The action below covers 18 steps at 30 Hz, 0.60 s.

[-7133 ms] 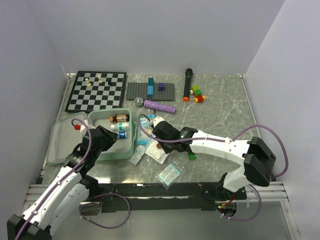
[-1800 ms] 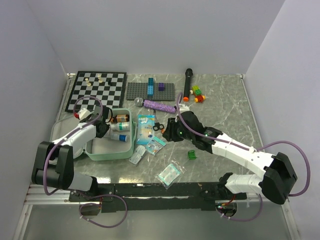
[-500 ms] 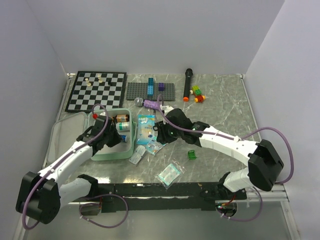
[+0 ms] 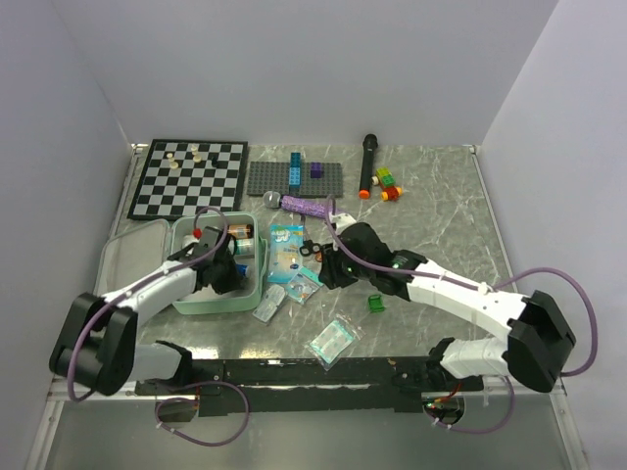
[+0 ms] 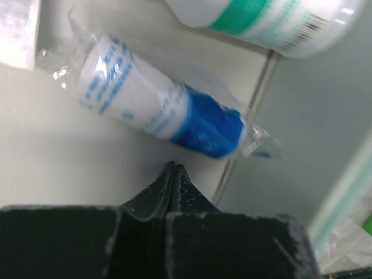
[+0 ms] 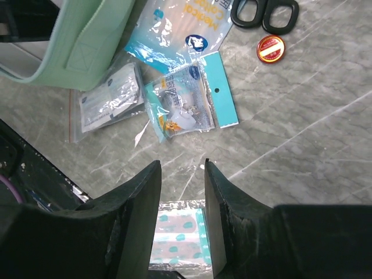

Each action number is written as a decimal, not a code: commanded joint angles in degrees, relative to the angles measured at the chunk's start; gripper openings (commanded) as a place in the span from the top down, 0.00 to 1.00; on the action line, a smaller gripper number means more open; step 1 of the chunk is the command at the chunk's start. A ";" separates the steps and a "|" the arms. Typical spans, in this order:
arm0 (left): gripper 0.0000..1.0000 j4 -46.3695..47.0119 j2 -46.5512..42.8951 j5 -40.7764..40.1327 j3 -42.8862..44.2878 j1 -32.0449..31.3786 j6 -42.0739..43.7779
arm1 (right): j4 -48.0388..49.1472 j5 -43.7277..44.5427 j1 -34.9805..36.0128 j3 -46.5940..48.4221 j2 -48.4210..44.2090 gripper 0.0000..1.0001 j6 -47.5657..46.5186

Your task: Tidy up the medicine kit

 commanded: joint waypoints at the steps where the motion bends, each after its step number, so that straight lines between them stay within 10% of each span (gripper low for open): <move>1: 0.99 3.56 4.01 -1.68 2.87 -0.23 -0.15 | 4.33 2.19 0.15 -3.00 -6.67 0.57 0.39; 18: 0.99 5.50 8.33 -4.50 9.64 -0.23 -1.38 | 3.29 6.66 0.33 -4.68 -9.58 0.57 -0.32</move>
